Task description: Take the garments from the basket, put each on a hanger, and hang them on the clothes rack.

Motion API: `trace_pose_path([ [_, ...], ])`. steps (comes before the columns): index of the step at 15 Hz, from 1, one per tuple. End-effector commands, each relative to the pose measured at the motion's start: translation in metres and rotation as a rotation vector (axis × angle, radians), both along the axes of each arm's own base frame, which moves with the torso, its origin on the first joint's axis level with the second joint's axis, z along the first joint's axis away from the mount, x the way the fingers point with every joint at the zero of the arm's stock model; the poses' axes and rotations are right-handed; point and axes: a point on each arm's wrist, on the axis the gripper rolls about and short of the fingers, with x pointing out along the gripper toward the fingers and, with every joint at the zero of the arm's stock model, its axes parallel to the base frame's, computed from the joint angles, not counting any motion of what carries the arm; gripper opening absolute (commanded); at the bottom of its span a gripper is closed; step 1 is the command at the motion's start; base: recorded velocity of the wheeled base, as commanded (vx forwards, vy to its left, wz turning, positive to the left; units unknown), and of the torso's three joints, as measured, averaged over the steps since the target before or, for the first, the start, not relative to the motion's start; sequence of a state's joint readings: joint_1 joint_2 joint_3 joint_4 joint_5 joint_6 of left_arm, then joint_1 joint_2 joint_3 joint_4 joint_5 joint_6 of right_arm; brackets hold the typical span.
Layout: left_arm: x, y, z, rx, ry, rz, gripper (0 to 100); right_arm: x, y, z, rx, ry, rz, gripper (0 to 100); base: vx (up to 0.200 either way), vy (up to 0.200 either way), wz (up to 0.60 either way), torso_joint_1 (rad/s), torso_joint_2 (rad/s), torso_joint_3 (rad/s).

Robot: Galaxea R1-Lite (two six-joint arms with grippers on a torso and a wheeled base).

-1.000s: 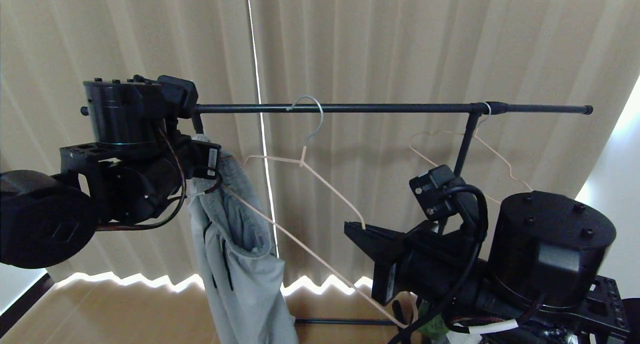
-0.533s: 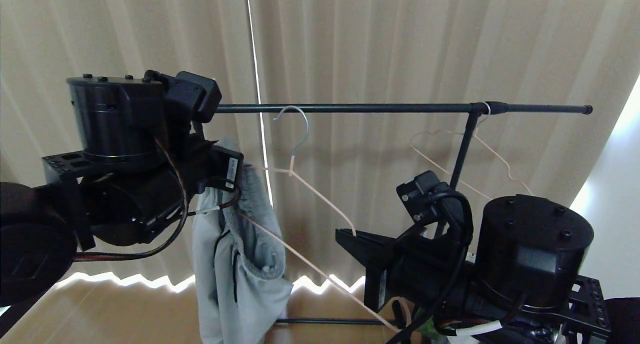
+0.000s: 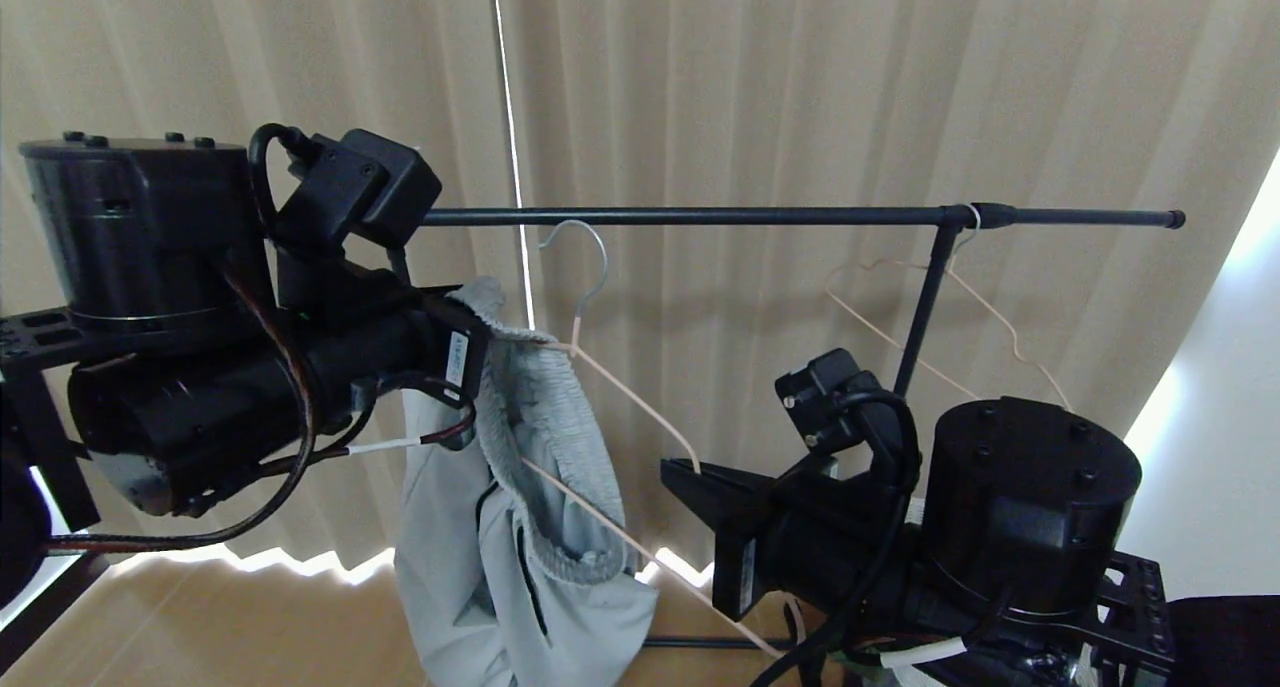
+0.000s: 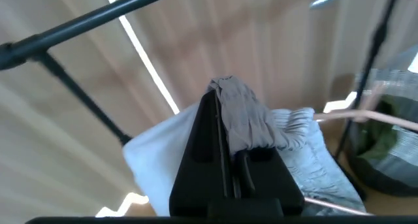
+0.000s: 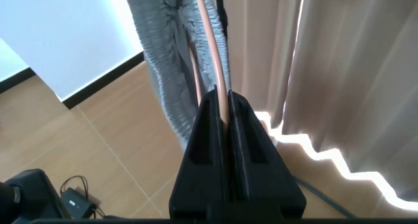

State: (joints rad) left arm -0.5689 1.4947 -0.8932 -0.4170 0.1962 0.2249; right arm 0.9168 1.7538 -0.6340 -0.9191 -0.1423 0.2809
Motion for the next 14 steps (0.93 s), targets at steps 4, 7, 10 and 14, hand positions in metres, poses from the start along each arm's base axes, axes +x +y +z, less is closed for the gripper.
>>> trace_pose_path([
  [4,-0.012,0.006,-0.001,-0.004,0.01,-0.059,0,0.003,0.002,-0.002,-0.001,0.002,0.002,0,0.0,0.0,0.0,0.0,0.0,0.0],
  [7,-0.025,0.011,0.003,-0.036,0.004,-0.18,0,0.004,0.001,0.001,0.011,-0.006,0.002,0,0.0,0.0,0.0,0.0,0.0,0.0],
  [10,-0.028,0.014,-0.006,-0.022,0.032,-0.174,0,0.002,-0.001,0.007,0.025,-0.017,0.002,0,0.0,0.0,0.0,0.0,0.0,0.0],
  [14,-0.034,0.019,-0.018,-0.004,0.064,-0.169,0,-0.005,-0.009,0.024,0.07,-0.052,0.005,0,0.0,0.0,0.0,0.0,0.0,0.0],
])
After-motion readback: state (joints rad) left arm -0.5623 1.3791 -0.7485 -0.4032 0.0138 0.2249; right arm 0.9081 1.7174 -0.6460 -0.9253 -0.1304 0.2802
